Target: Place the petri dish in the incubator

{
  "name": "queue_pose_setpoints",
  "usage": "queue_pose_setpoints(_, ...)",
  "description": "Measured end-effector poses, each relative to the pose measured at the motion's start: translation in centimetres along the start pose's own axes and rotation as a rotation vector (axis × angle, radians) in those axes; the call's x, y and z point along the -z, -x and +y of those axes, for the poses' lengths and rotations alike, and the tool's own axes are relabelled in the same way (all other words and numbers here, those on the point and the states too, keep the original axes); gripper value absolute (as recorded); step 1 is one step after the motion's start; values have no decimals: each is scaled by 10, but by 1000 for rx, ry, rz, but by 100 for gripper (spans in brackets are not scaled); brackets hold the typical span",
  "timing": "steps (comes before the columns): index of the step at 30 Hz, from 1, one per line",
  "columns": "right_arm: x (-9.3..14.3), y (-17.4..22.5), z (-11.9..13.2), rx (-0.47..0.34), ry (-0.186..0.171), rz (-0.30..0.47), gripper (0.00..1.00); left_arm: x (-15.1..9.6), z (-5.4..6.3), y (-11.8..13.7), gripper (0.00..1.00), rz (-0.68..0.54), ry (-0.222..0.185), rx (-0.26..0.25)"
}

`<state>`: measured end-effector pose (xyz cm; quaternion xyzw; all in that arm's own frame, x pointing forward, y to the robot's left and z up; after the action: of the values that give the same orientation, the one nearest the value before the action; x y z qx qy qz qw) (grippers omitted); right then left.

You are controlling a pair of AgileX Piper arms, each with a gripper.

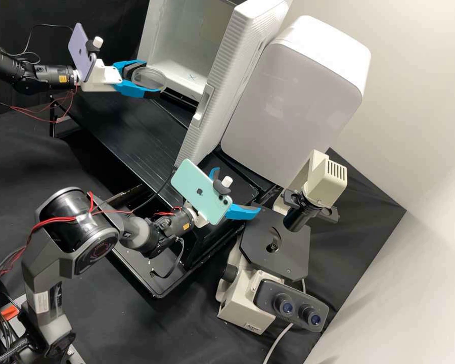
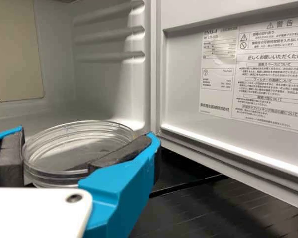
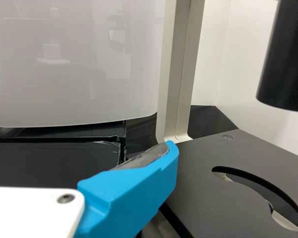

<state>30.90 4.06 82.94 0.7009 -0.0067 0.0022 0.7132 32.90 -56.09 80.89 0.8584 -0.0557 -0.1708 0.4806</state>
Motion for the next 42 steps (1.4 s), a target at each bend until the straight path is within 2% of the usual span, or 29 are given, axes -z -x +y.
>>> queue_pose_setpoints(8,0,0,0,0,0,0,100,1,4,1,0,-8,-21,-9)
queue_pose_setpoints(16,0,0,0,0,0,0,100,1,20,-6,0,-5,-24,-54)
queue_pose_setpoints(18,0,0,0,0,0,0,100,2,20,-9,0,4,-23,-47)
queue_pose_setpoints(23,0,0,0,0,0,0,100,4,24,-19,0,23,-30,-32)
queue_pose_setpoints(28,0,0,0,0,0,0,100,6,32,-31,0,37,-56,-52)
queue_pose_setpoints(33,0,0,0,0,0,0,100,8,36,-47,0,65,-60,-52)
queue_pose_setpoints(38,0,0,0,0,0,0,100,4,43,-61,0,69,-44,-56)
queue_pose_setpoints(42,0,0,0,0,0,0,100,1,48,-71,0,66,-62,-65)
